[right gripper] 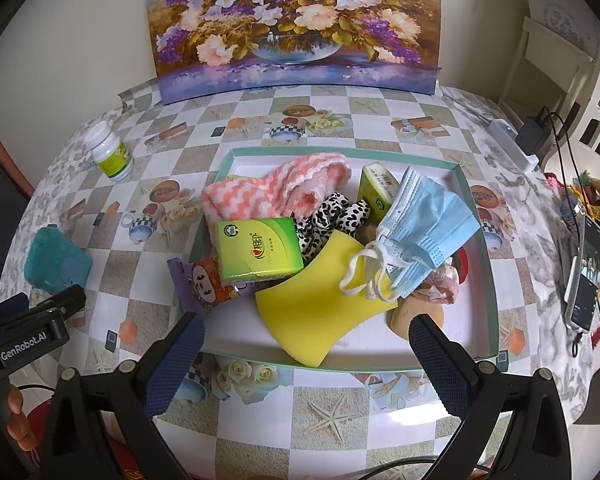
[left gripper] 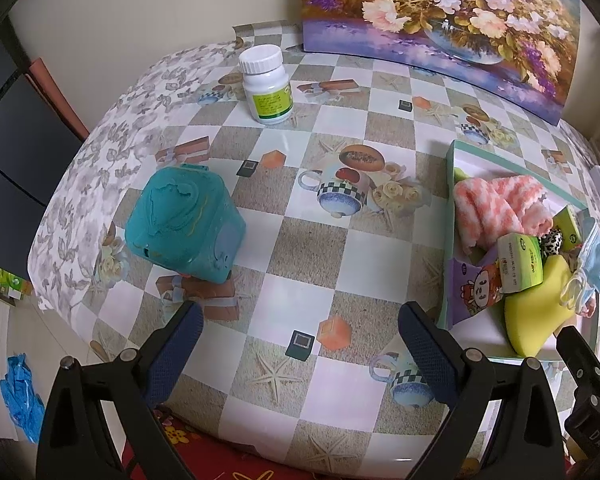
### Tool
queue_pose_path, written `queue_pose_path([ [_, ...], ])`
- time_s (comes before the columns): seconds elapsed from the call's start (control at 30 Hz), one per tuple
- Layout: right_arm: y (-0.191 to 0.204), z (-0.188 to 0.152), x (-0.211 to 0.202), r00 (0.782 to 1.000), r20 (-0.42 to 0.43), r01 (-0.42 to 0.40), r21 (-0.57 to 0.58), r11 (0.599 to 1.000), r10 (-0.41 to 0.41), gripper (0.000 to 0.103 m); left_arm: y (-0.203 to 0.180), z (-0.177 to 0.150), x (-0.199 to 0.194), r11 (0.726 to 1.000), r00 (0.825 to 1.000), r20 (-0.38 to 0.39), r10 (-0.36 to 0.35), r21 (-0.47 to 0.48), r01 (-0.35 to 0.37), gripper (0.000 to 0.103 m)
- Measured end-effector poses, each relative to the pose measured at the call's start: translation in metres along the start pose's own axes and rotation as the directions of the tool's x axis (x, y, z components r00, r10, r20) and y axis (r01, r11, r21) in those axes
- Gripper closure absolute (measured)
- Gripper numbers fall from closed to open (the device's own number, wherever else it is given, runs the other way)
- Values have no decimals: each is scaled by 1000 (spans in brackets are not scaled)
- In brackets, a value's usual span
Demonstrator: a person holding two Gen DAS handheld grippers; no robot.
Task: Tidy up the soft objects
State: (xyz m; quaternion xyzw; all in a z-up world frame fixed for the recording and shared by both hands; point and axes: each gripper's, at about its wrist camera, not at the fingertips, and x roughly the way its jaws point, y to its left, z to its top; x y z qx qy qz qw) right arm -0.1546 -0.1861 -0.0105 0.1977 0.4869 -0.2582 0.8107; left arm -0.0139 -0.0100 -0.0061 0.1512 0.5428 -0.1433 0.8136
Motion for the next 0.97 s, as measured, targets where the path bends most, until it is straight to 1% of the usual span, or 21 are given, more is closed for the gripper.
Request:
queue_pose_path([
  [0.5,-1,-2,2,1000,-7,2,-3,1000,-2,0,1,0,2,1000,1000,-12,-4,-6,4,5],
  [0.87,-2,-2,2,1000,-9,1,-1,1000,-1,0,0,0,-2,1000,1000,16,3,5,-3,5],
  [0.97,-1,-1,2,1000,-9,1,-1,1000,-1,0,0,0,-2,1000,1000,15,-4,2,4,5],
])
